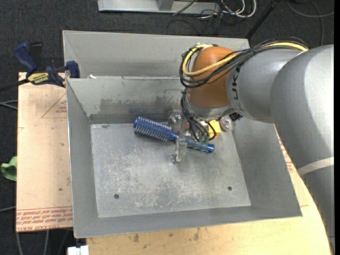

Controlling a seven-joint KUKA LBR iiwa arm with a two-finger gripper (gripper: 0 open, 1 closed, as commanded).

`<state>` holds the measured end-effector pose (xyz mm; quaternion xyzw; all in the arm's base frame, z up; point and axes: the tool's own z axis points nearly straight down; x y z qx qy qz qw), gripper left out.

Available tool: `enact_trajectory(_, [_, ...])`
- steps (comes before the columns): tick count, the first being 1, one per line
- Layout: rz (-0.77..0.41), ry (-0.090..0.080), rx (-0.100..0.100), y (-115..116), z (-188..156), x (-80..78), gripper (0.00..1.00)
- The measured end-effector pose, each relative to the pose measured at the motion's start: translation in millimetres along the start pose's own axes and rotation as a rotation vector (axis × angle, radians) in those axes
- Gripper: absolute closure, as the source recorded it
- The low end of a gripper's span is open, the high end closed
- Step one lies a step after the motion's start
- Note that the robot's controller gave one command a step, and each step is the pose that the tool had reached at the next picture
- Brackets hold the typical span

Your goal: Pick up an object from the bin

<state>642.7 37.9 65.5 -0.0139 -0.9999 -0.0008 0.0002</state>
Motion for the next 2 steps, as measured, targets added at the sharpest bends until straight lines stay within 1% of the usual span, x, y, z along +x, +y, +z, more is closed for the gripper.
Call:
enact_trajectory(1, [0.001, -0.004, -0.001, 0.0, -5.2, -1.2, 1.00])
enact_trajectory(2, [-0.045, -0.009, 0.001, -11.5, -151.0, 2.1, 1.00])
